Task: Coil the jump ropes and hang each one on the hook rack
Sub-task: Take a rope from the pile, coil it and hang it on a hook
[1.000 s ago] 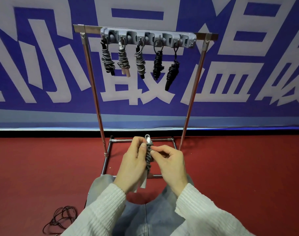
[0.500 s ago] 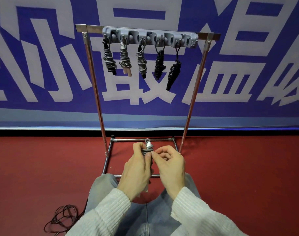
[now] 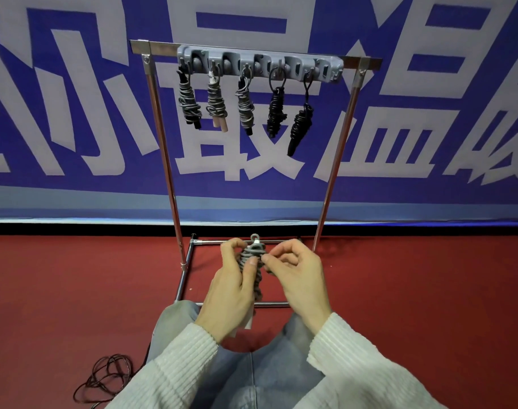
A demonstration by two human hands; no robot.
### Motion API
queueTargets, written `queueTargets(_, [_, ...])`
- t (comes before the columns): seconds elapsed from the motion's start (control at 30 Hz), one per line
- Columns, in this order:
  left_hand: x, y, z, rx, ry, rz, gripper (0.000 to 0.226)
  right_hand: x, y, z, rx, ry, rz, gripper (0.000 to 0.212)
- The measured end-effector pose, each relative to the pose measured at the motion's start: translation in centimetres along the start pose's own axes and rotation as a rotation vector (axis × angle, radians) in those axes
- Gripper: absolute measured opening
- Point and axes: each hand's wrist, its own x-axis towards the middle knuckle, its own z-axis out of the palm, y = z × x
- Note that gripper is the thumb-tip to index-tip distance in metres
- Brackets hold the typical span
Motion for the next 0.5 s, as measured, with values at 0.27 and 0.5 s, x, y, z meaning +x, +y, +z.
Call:
queueTargets(0.27, [0.4, 0.4, -0.2, -0.323, -0.055, -0.174, 0.016, 0.3, 0.6, -0.2, -0.001, 0.002, -0.036, 0.018])
queueTargets(0.5, [0.6, 1.0, -1.1, -0.050, -0.112, -0.061, 0.006, 0.0, 0.6, -0.7, -0.212, -0.131, -0.115, 0.023])
